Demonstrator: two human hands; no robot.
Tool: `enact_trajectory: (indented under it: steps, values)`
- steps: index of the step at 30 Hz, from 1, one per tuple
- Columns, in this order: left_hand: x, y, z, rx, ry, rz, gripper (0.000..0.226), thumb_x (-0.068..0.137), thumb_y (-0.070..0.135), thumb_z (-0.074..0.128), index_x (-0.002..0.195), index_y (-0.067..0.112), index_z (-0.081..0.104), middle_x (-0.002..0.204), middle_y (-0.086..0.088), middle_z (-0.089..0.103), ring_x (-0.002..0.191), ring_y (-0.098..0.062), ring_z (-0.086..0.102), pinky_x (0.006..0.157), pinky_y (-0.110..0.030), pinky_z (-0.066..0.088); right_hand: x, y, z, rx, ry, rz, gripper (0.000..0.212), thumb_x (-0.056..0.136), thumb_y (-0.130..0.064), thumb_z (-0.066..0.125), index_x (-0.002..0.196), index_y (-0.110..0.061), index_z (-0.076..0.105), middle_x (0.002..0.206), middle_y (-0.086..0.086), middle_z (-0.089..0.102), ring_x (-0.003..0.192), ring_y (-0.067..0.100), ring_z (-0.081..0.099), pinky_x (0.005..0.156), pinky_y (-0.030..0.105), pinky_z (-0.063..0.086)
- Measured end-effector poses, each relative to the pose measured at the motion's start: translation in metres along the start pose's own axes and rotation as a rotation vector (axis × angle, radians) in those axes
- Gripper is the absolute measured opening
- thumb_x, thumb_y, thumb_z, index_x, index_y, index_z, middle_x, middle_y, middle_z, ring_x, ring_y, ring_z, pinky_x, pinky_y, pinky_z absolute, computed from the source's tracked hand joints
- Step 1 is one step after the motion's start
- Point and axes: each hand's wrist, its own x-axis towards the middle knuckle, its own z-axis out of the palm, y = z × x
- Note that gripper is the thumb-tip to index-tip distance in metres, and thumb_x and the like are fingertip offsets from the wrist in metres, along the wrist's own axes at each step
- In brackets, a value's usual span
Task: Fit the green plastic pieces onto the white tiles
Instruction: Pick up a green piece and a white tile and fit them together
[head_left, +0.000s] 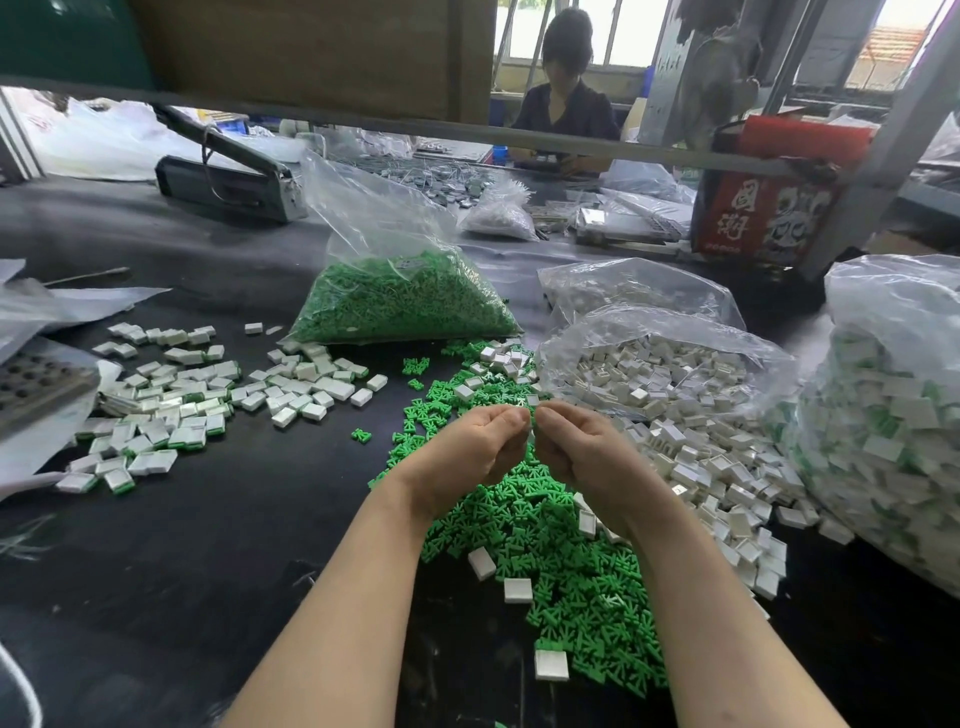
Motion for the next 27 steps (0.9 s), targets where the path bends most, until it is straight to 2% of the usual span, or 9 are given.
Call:
enact_trajectory:
  steps: [4, 9, 14, 20, 25, 27]
  values:
    - [0.003, -0.001, 0.005, -0.009, 0.047, 0.030, 0.029, 0.097, 0.035, 0.037, 0.069, 0.027, 0.042, 0.056, 0.014, 0.036, 0.049, -0.005, 0.027, 0.047, -0.018, 0.025, 0.001, -0.003, 0.000, 0.007, 0.064, 0.009, 0.030, 0.104, -0.016, 0.042, 0.076, -0.013, 0.051, 0.055, -0.008, 0.039, 0.052, 0.009, 0.030, 0.055, 0.027, 0.025]
    - [0.002, 0.001, 0.005, -0.021, 0.032, 0.022, 0.041, 0.102, 0.029, 0.034, 0.064, 0.031, 0.051, 0.055, 0.015, 0.037, 0.048, -0.001, 0.030, 0.046, -0.012, 0.029, 0.000, -0.001, -0.003, 0.018, 0.075, 0.001, 0.024, 0.103, -0.016, 0.044, 0.083, -0.006, 0.051, 0.055, -0.008, 0.040, 0.053, 0.009, 0.030, 0.055, 0.027, 0.026]
    - [0.001, 0.003, 0.003, 0.008, 0.023, 0.007, 0.034, 0.101, 0.031, 0.035, 0.069, 0.024, 0.040, 0.054, 0.015, 0.035, 0.047, -0.004, 0.027, 0.045, -0.015, 0.026, 0.002, 0.001, -0.004, -0.021, 0.081, -0.023, 0.029, 0.103, -0.016, 0.045, 0.074, -0.009, 0.049, 0.053, -0.008, 0.039, 0.049, 0.006, 0.032, 0.051, 0.021, 0.029]
    - [-0.003, 0.003, -0.010, 0.019, 0.107, 0.013, 0.040, 0.104, 0.026, 0.032, 0.064, 0.024, 0.037, 0.054, 0.009, 0.032, 0.048, -0.008, 0.024, 0.045, -0.015, 0.026, 0.001, 0.003, -0.019, 0.088, 0.237, -0.014, 0.035, 0.102, -0.013, 0.044, 0.067, -0.014, 0.046, 0.059, 0.000, 0.039, 0.054, 0.013, 0.030, 0.052, 0.024, 0.026]
    - [0.000, 0.004, 0.001, 0.028, 0.050, 0.013, 0.034, 0.103, 0.028, 0.033, 0.070, 0.023, 0.037, 0.057, 0.011, 0.034, 0.049, -0.005, 0.027, 0.047, -0.017, 0.027, 0.005, 0.001, -0.003, 0.005, 0.164, -0.064, 0.036, 0.102, -0.015, 0.045, 0.066, -0.015, 0.047, 0.056, -0.005, 0.039, 0.048, 0.006, 0.033, 0.047, 0.018, 0.029]
    - [-0.001, 0.005, 0.001, 0.015, 0.042, 0.013, 0.034, 0.104, 0.029, 0.033, 0.070, 0.023, 0.038, 0.057, 0.012, 0.034, 0.050, -0.005, 0.026, 0.047, -0.017, 0.026, 0.005, 0.000, 0.000, -0.027, 0.150, -0.074, 0.035, 0.102, -0.016, 0.045, 0.067, -0.014, 0.046, 0.056, -0.004, 0.038, 0.049, 0.007, 0.031, 0.047, 0.019, 0.028]
